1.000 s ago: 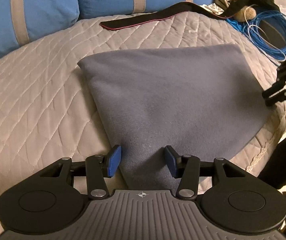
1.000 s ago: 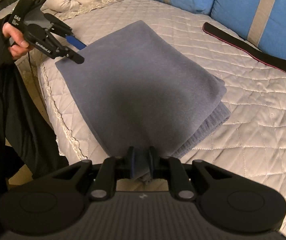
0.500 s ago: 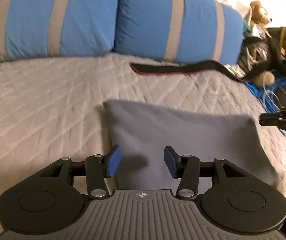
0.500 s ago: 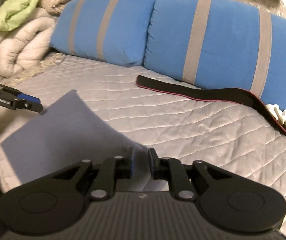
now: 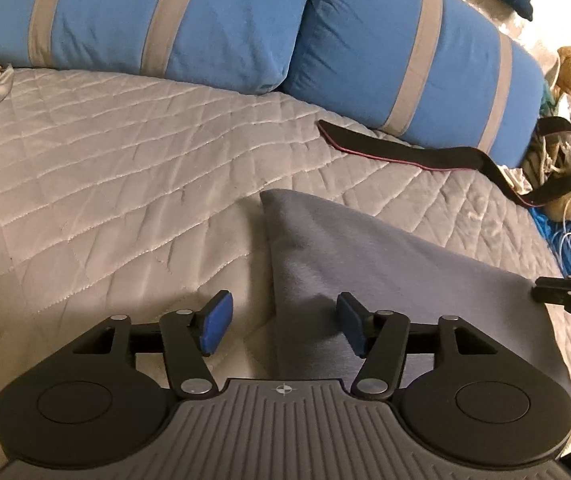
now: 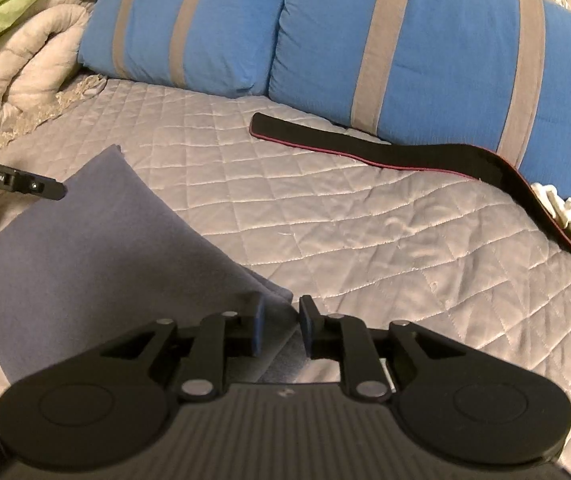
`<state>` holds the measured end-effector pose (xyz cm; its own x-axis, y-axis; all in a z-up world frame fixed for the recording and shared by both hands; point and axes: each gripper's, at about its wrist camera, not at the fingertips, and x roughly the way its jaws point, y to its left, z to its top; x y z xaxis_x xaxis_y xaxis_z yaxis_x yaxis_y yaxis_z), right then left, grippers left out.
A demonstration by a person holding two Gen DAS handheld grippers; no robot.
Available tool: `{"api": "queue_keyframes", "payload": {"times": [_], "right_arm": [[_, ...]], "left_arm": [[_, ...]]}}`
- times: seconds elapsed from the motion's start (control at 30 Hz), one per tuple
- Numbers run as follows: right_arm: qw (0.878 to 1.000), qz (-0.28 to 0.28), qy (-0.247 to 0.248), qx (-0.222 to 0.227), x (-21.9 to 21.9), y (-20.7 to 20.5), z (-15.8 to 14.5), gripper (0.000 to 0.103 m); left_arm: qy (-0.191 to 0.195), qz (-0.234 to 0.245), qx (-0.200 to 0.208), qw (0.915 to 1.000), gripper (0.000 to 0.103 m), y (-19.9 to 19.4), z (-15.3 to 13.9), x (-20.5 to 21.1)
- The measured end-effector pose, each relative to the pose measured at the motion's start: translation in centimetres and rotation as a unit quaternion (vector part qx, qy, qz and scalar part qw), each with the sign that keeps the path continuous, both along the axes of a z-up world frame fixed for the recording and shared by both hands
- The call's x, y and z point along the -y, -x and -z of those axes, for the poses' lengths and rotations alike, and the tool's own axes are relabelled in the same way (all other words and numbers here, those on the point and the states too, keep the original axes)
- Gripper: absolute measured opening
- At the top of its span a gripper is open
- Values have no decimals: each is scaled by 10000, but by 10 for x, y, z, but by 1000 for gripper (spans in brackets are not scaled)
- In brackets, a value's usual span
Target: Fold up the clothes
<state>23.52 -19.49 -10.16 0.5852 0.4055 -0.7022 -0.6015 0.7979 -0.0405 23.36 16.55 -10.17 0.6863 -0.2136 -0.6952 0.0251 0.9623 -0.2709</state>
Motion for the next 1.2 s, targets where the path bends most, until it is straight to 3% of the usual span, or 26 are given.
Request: {"api": "queue_keyframes", "payload": {"times": [0.9,1.1,1.13,1.17,1.2], "right_arm": [[9995,-66,256,169,-7,4,1,38],[9996,264,-29,-39,5,-4,-5,39],[9994,321,-78,-75,7,-5,-6,40],[9991,378,-127,-111,9,-7,-8,51],[9988,435,-176,-147,11,-8,-9,79]], "left_arm": [[108,83,135,9998,60,0,7,-6],[110,80,130,9998,60,0,7,-6],[110,79,130,9998,60,1,7,-6],[107,78,130,9998,60,1,6,-6],[103,85,129,9998,60,1,6,-6]]}}
